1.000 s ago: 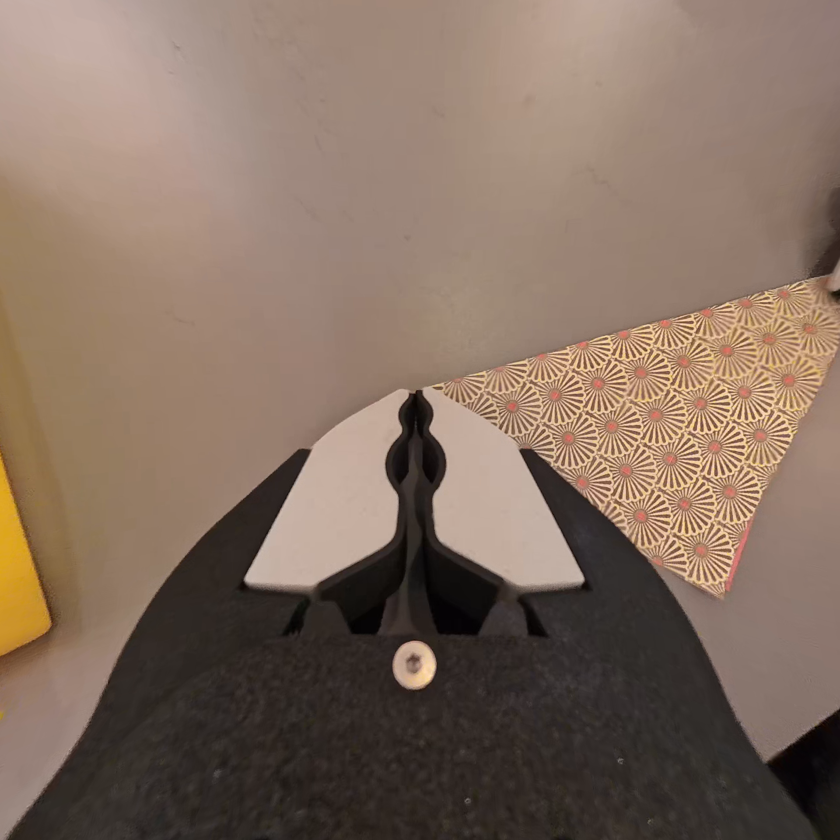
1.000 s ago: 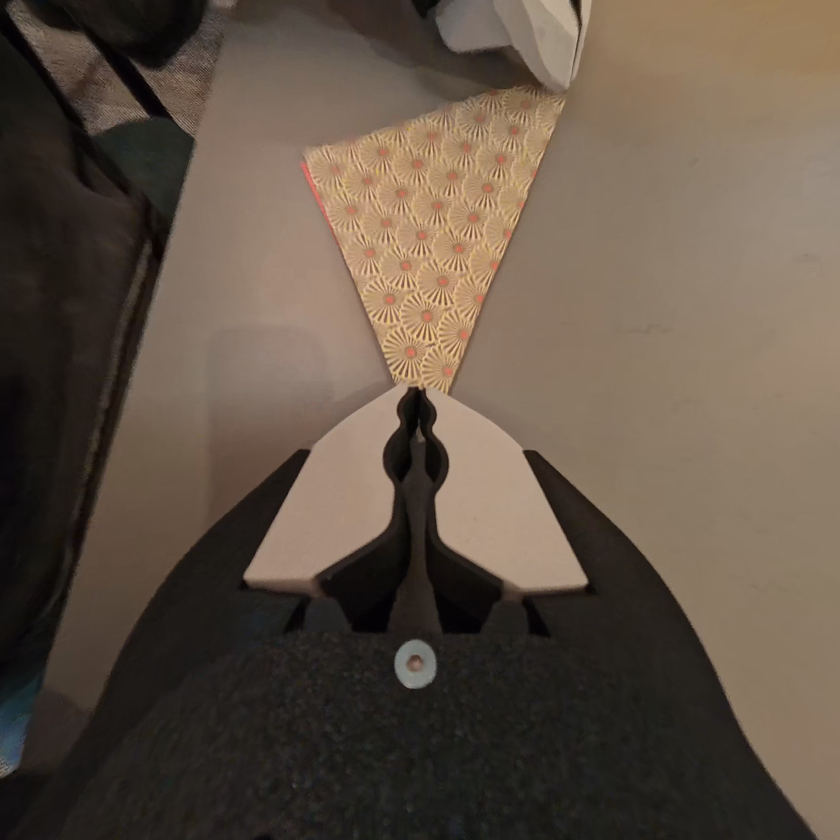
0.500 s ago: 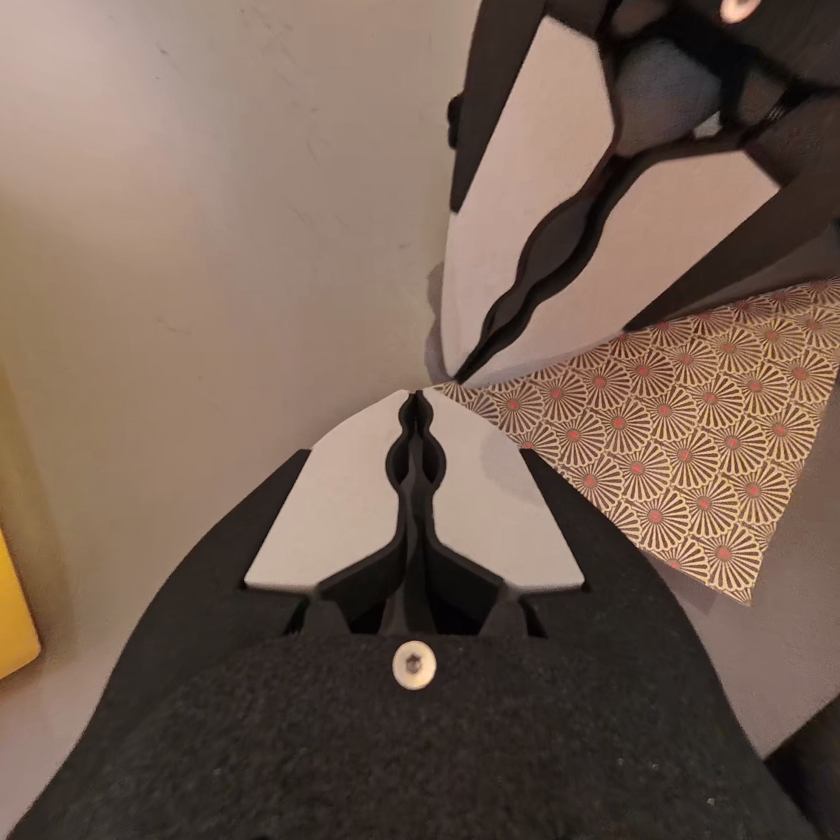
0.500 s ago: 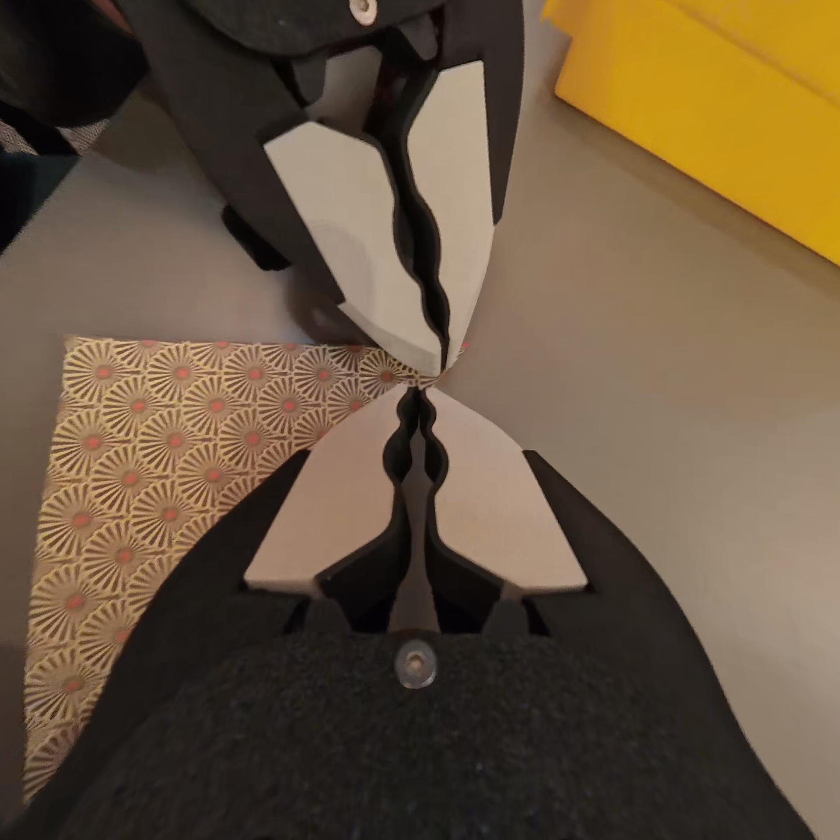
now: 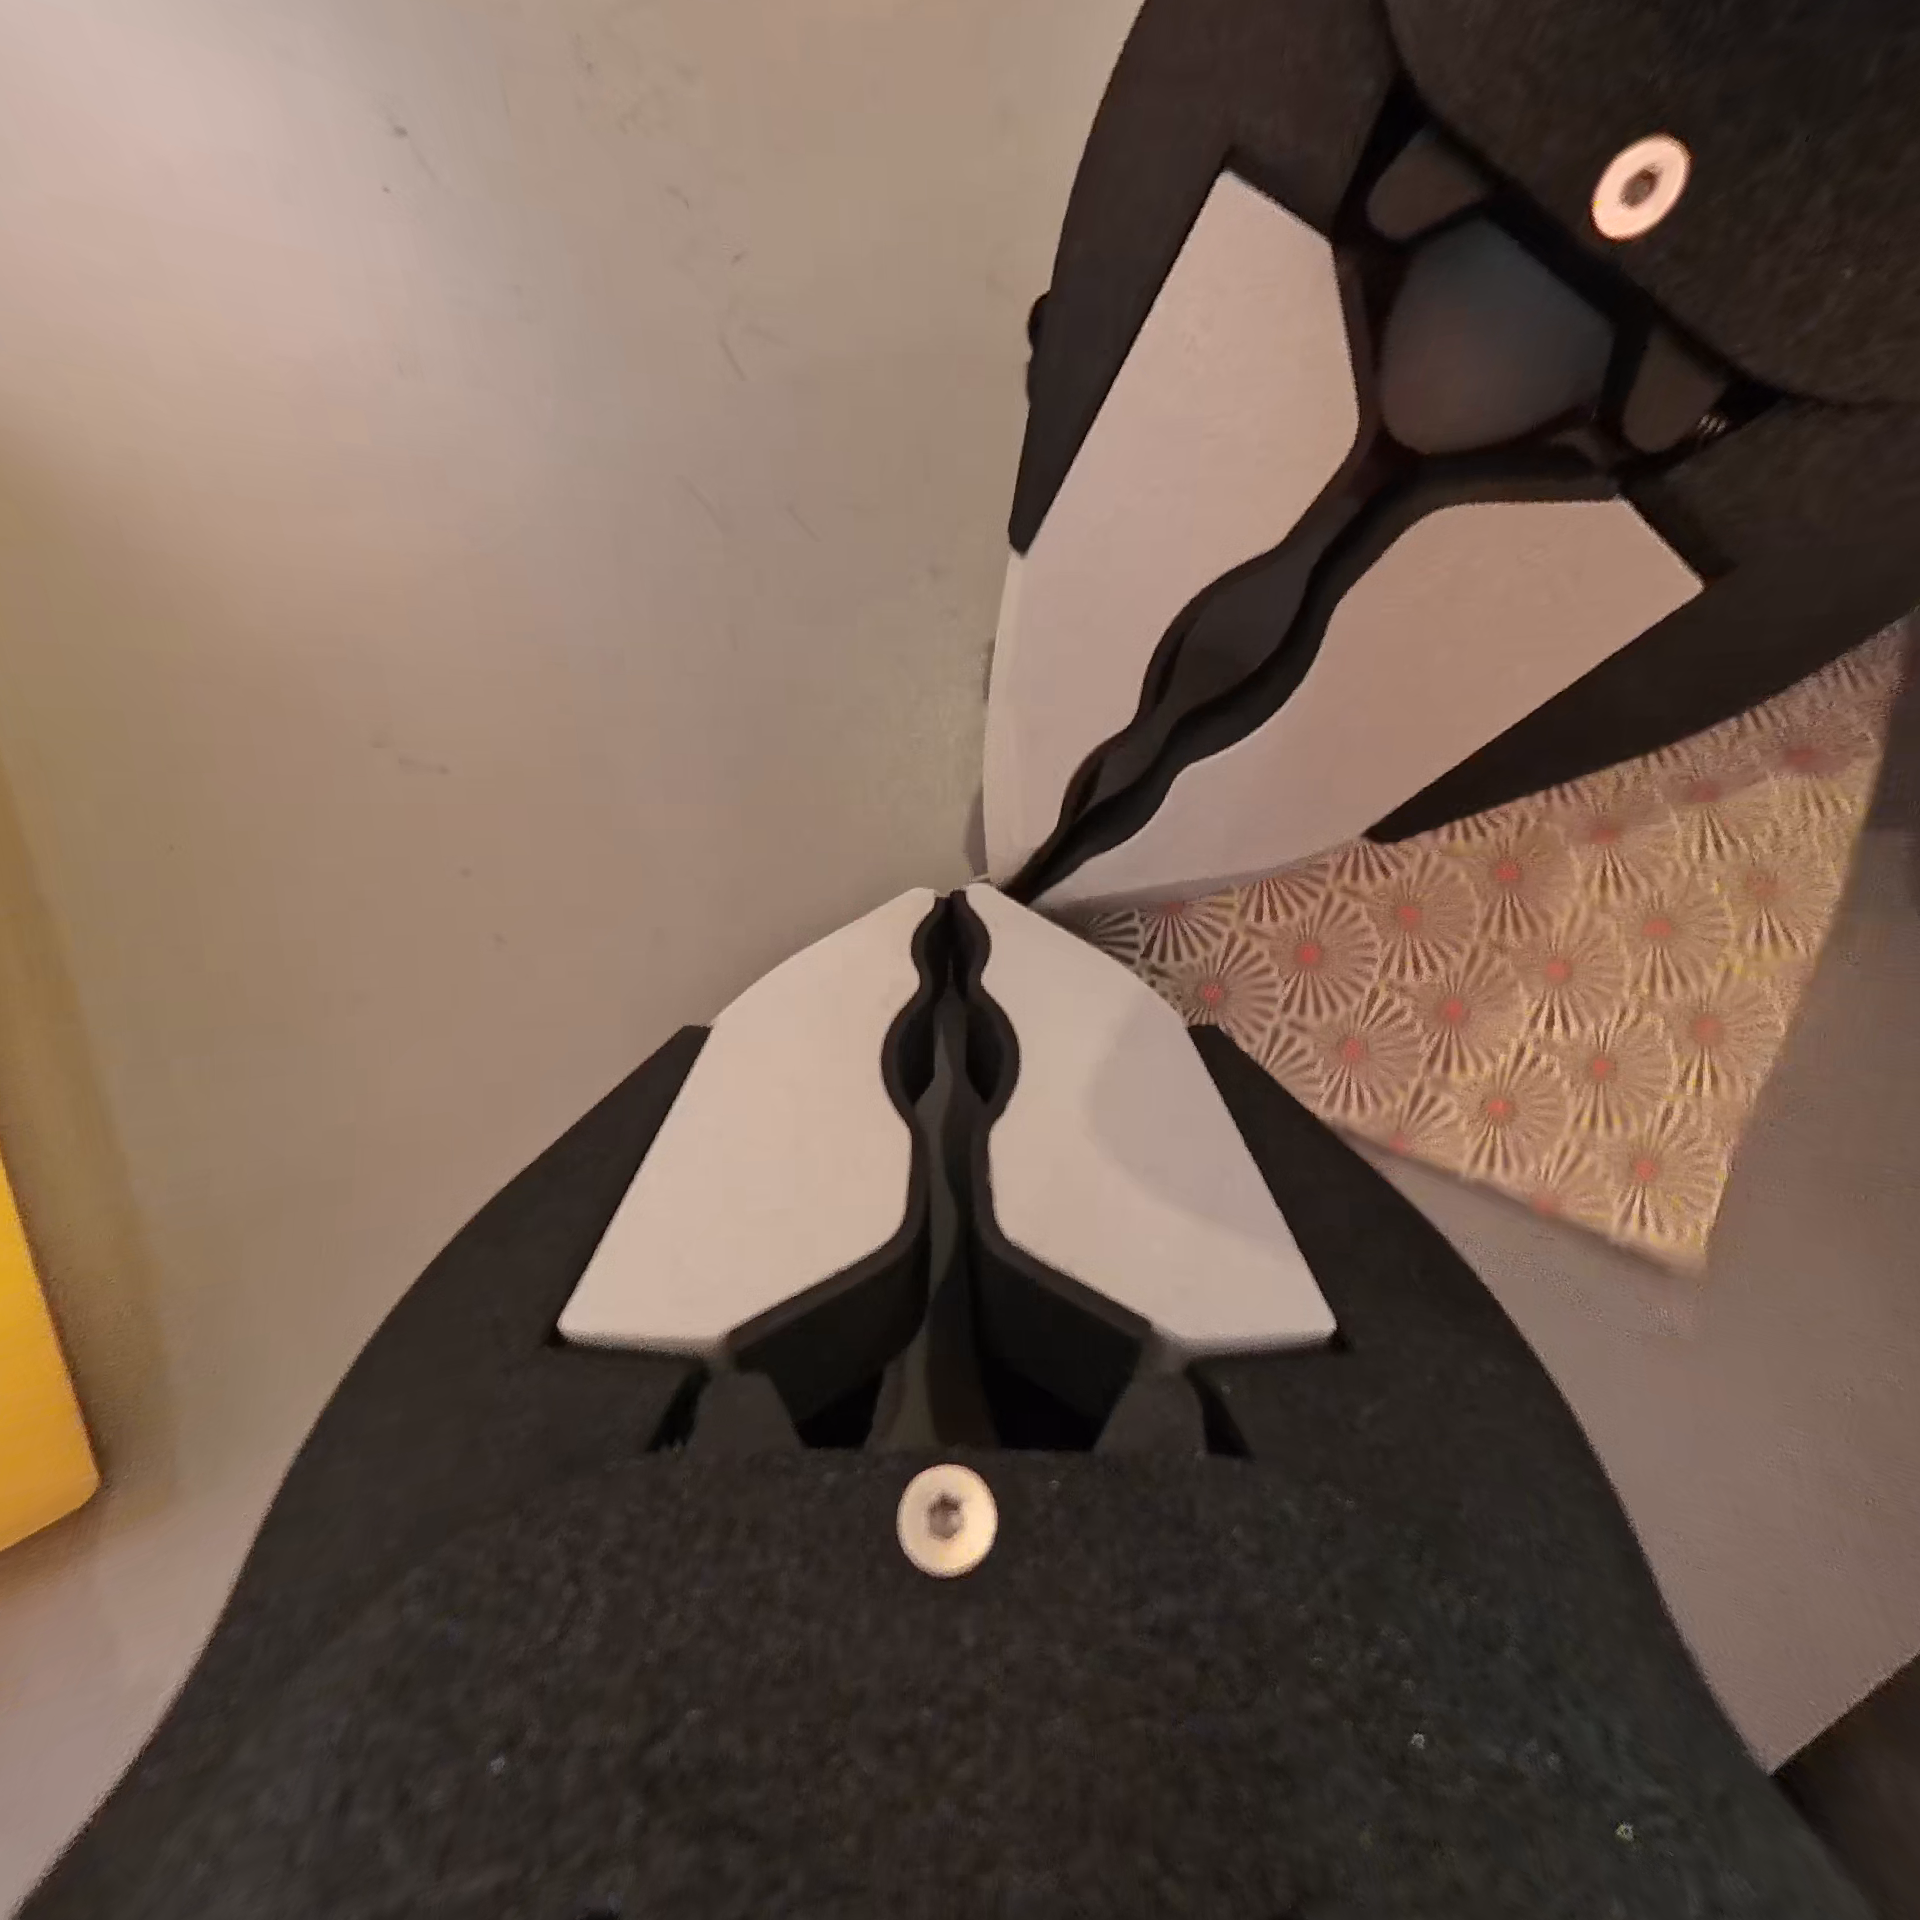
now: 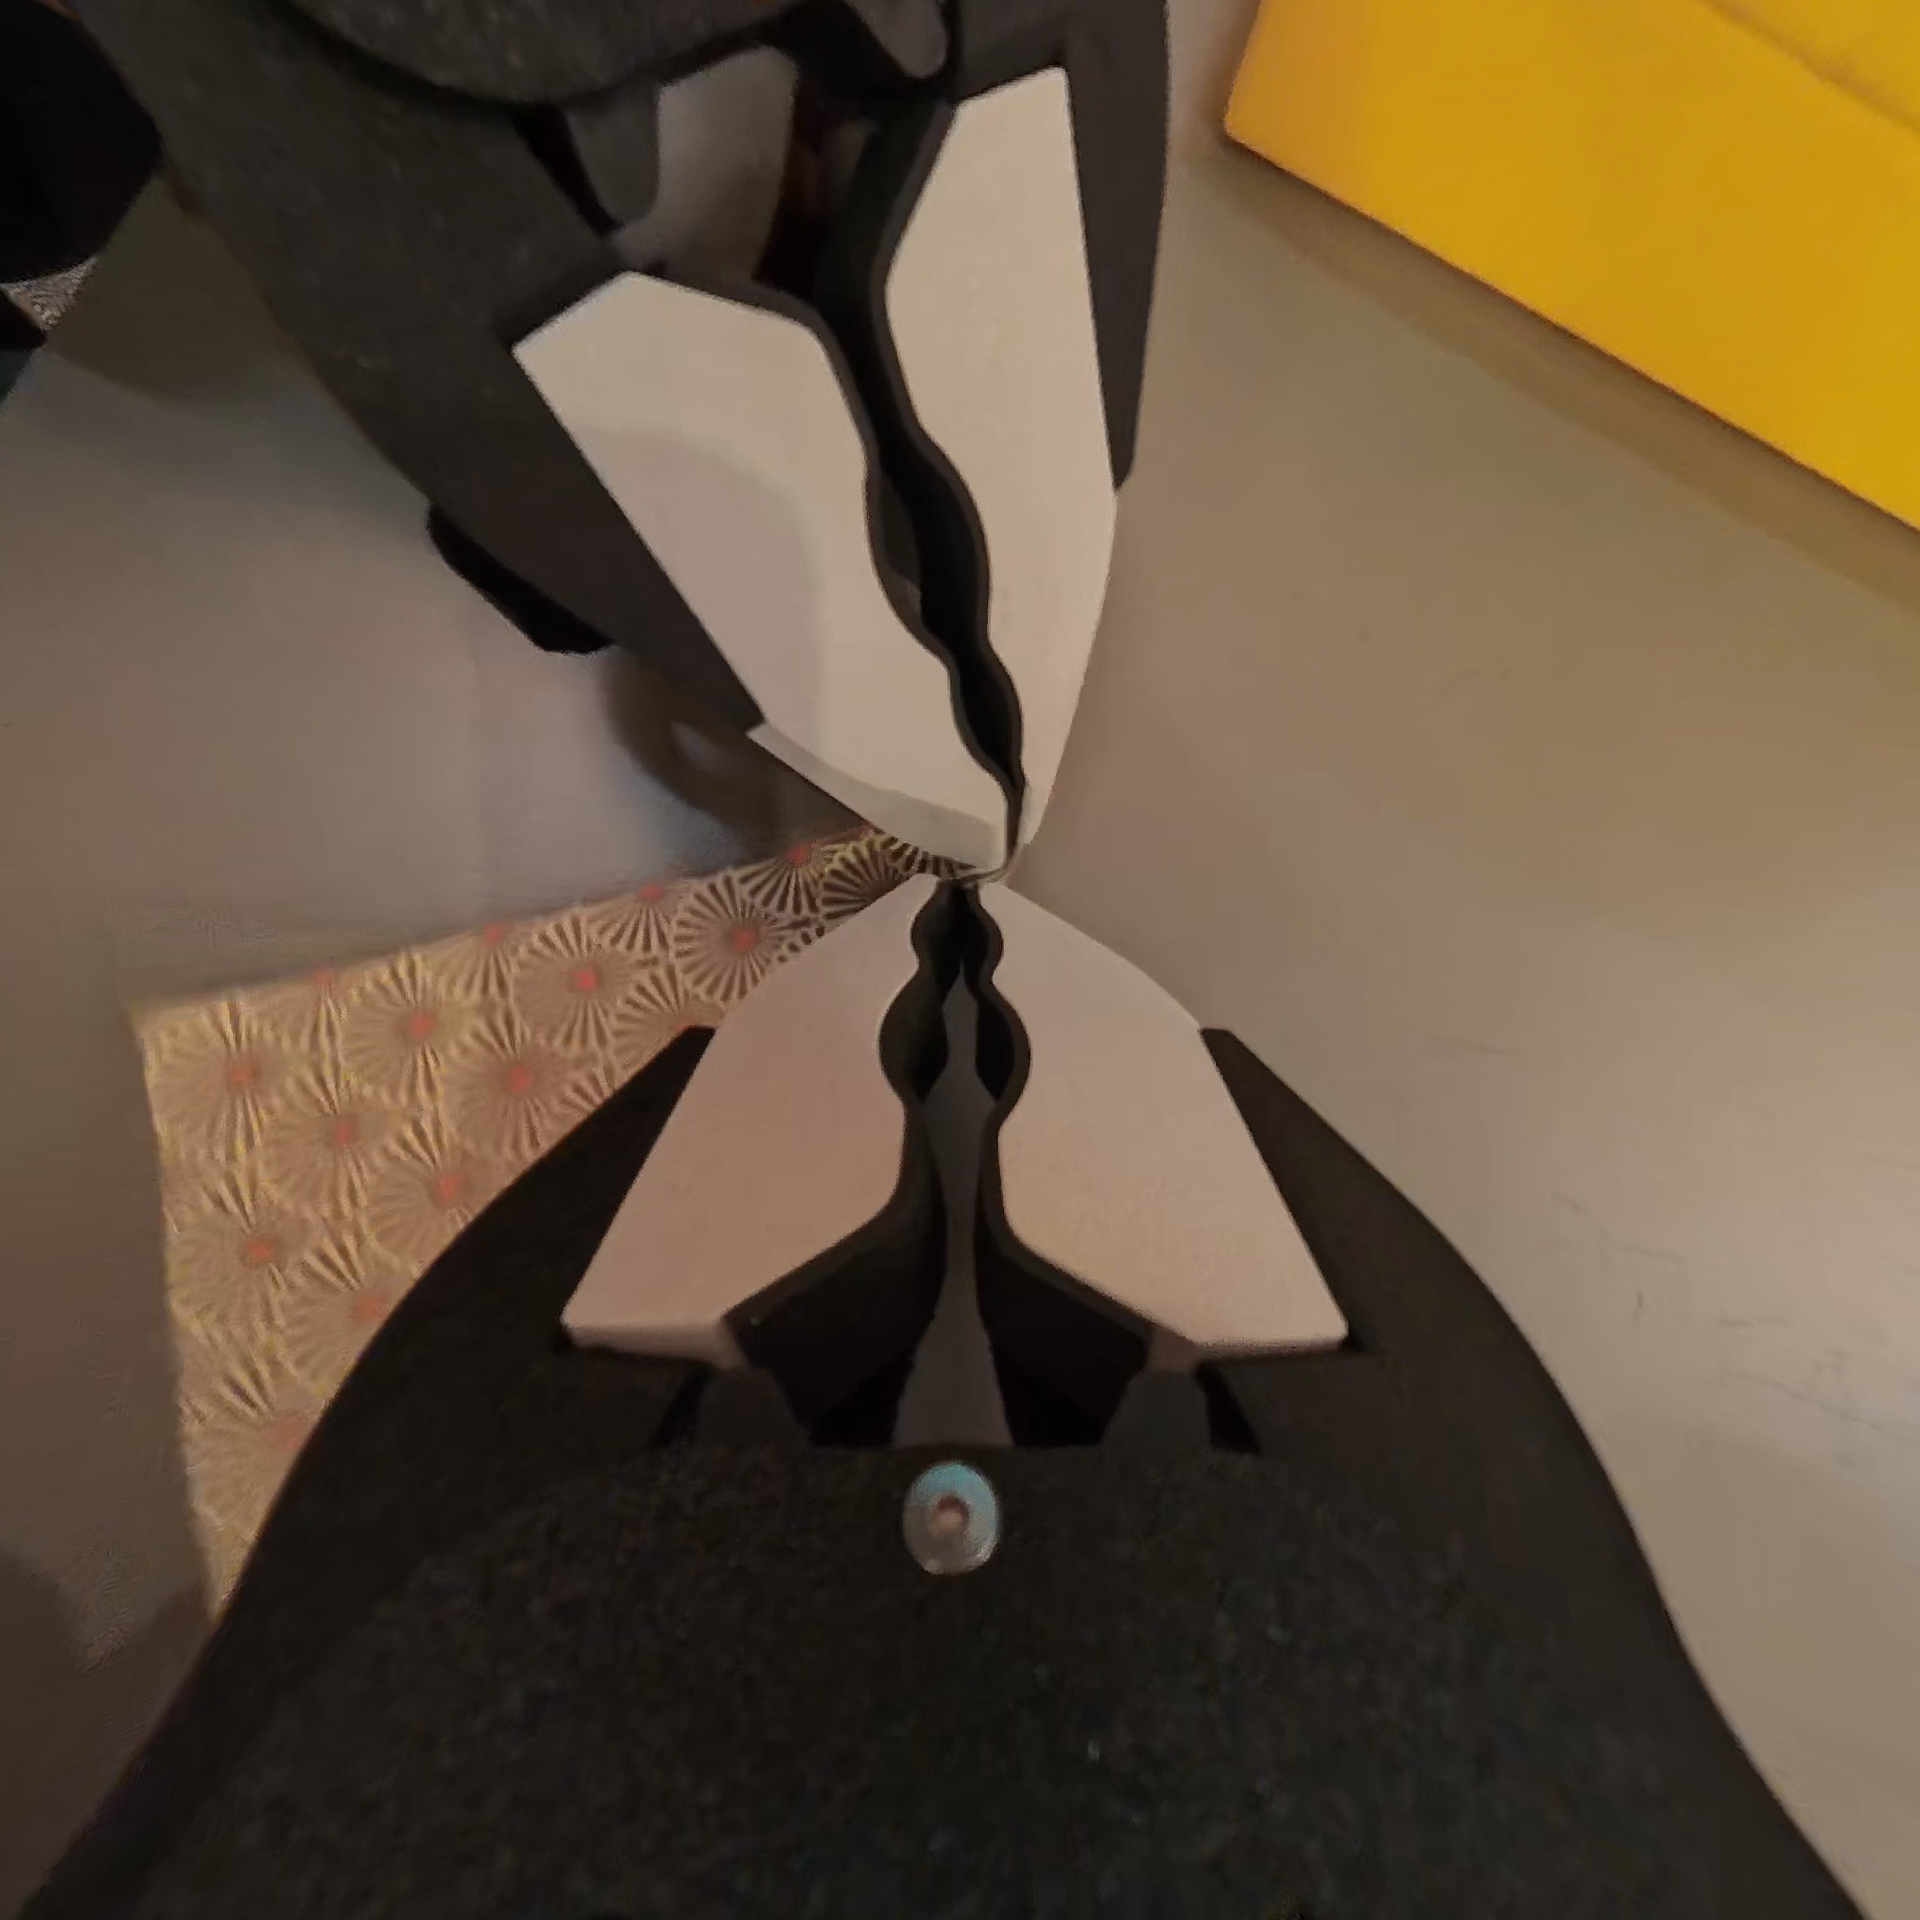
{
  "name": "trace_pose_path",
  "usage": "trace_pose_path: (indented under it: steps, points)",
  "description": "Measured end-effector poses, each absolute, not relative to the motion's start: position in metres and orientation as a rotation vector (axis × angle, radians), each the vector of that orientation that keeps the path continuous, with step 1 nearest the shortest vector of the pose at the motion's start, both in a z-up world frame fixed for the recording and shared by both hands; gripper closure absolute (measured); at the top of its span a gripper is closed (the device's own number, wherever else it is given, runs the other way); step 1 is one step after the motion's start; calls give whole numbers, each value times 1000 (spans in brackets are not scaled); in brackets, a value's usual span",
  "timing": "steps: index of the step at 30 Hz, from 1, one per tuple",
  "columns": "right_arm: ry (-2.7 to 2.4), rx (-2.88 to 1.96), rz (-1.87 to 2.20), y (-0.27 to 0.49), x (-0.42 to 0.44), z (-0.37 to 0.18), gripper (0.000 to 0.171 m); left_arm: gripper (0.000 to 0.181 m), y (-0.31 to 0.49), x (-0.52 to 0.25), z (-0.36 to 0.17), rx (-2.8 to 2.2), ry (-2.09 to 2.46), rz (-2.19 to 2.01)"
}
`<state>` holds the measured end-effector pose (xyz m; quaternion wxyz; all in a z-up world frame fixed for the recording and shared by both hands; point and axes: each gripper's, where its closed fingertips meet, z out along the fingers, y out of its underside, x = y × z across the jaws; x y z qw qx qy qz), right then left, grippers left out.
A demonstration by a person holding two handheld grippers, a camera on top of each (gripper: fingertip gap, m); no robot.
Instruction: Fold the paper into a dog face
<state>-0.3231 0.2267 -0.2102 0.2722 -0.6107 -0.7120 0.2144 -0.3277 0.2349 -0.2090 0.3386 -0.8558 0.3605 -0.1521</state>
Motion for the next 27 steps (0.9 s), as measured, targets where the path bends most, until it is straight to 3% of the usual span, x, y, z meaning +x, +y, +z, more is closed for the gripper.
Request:
trace_pose_path:
  steps: [27]
  points:
    - [-1803, -1762, 333, 230, -289, -211, 171, 181, 235, -328, -209, -2219, 959, -316]
